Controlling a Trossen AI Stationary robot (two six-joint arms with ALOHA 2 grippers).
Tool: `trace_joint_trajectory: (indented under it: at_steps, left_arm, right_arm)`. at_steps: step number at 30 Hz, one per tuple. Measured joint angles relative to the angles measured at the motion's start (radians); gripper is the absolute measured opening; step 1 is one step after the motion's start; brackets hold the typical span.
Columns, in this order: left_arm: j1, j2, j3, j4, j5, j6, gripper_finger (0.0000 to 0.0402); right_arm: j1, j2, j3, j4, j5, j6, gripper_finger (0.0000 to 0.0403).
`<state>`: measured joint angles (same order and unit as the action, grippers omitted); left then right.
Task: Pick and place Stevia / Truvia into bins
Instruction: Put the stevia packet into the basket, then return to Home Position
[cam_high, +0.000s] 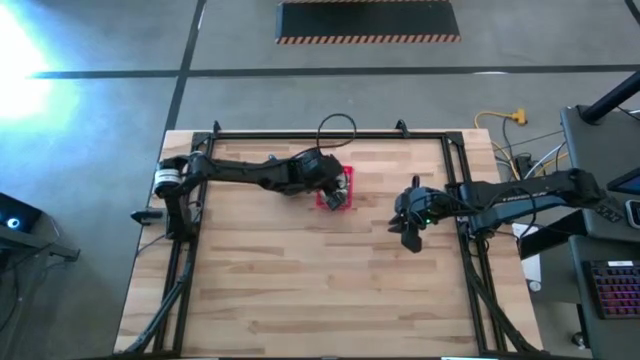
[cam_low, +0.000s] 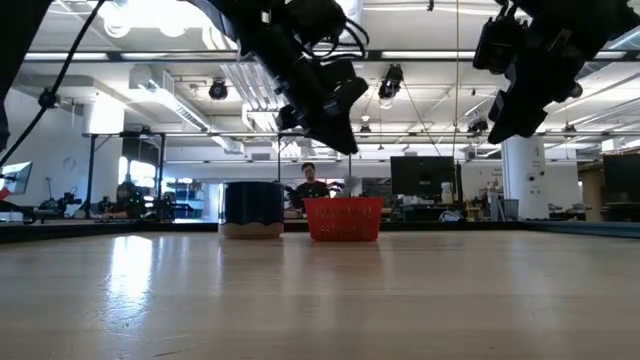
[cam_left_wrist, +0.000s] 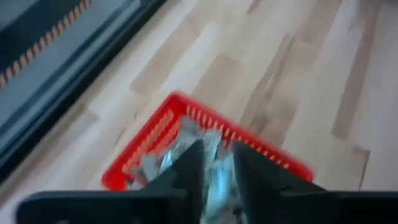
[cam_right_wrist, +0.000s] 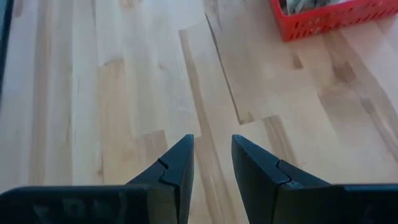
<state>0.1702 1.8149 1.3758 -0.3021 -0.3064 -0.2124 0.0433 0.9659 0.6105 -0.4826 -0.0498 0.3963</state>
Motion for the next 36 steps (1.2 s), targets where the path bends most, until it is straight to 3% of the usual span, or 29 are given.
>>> trace_joint_trajectory:
  at_steps: [8,13,18,22,25,32,36]
  left_arm:
    - [-0.001,-0.021,0.001,0.028,0.044,-0.037,0.0162]
    - [-0.013,-0.108,0.003,0.012,0.153,-0.007,0.018]
    - [-0.05,-0.286,-0.075,-0.03,0.161,0.219,0.018]
    - [-0.052,-0.47,-0.272,0.138,0.158,0.208,0.018]
    - [-0.05,-0.617,-0.476,0.368,0.149,0.195,0.018]
    - [-0.035,-0.921,-0.933,0.813,0.149,0.114,0.018]
    - [-0.036,-1.073,-1.104,0.915,0.159,0.078,0.018]
  right_arm:
    - [0.001,0.047,-0.014,0.054,-0.012,-0.037,0.01]
    - [0.005,0.023,-0.015,0.206,-0.026,-0.088,0.01]
    - [0.012,-0.085,-0.014,0.237,-0.024,-0.181,0.01]
    - [0.012,-0.227,-0.032,0.235,0.078,-0.182,0.01]
    - [0.012,-0.341,-0.069,0.287,0.148,-0.184,0.01]
    - [0.011,-0.521,-0.159,0.401,0.192,-0.215,0.01]
    - [0.016,-0.571,-0.193,0.446,0.207,-0.215,0.01]
